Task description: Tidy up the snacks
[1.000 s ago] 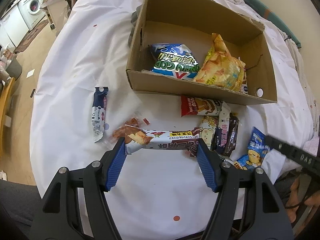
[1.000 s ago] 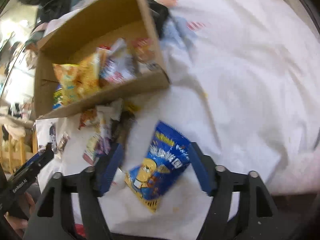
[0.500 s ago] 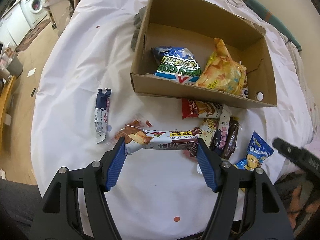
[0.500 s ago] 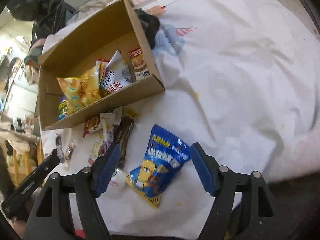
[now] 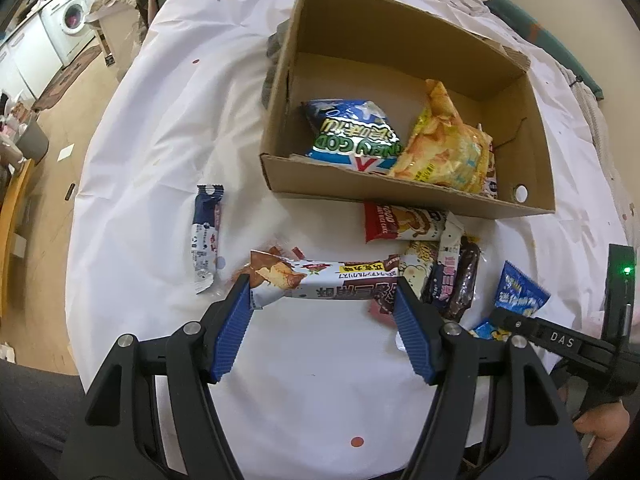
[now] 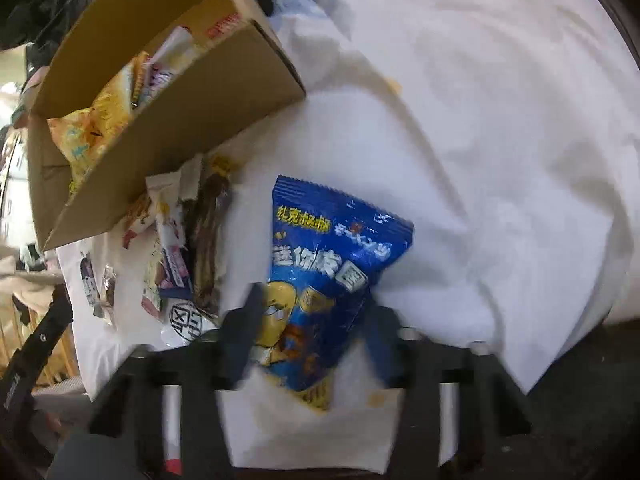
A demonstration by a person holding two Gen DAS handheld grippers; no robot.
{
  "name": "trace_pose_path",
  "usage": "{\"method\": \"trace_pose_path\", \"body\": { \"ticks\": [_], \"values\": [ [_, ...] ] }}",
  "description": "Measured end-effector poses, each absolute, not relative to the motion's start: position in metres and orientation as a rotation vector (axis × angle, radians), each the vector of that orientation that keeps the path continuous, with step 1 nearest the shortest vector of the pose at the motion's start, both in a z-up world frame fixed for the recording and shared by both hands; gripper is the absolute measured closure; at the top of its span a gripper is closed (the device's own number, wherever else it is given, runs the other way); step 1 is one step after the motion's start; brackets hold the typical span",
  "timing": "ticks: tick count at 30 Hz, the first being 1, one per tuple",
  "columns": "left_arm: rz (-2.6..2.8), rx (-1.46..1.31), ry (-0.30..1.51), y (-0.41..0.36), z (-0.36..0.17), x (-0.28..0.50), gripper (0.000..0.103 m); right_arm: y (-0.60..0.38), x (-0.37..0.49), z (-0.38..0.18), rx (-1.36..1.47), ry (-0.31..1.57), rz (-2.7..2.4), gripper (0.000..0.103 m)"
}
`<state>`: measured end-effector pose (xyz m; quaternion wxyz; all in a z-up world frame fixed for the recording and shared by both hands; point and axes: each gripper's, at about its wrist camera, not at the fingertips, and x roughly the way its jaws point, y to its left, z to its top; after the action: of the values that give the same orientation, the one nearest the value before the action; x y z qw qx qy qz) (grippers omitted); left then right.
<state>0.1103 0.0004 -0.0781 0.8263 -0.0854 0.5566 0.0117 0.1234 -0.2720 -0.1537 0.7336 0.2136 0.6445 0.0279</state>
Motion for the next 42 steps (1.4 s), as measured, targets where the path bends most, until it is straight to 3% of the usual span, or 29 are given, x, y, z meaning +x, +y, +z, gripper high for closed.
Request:
{"method": "trace_pose_path", "body": {
  "ticks": [5,12,18,31,42],
  "values": [
    [0.032,-0.189,1.162,0.004,-0.074,0.109,0.038,-0.285,0.117,-0.123,0.446,1.308,0.051,0.075],
    [0.074,-0.195,1.075,0.016,-0.055,0.105,0.038,-0.312,0.118,-0.045,0.442,1.029,0.149,0.076],
    [0.079,-0.184,0.958,0.023,-0.022,0.109,0.038,-0.317,0.137,-0.013,0.439,0.916,0.277,0.076],
    [0.007,-0.036,0.924,0.002,0.002,0.183,0.038,-0.28,0.21,-0.015,0.32,0.878,0.375,0.076],
    [-0.061,-0.061,0.942,-0.008,-0.026,0.217,0.038,-0.243,0.223,-0.042,0.19,0.958,0.37,0.075]
  ]
}}
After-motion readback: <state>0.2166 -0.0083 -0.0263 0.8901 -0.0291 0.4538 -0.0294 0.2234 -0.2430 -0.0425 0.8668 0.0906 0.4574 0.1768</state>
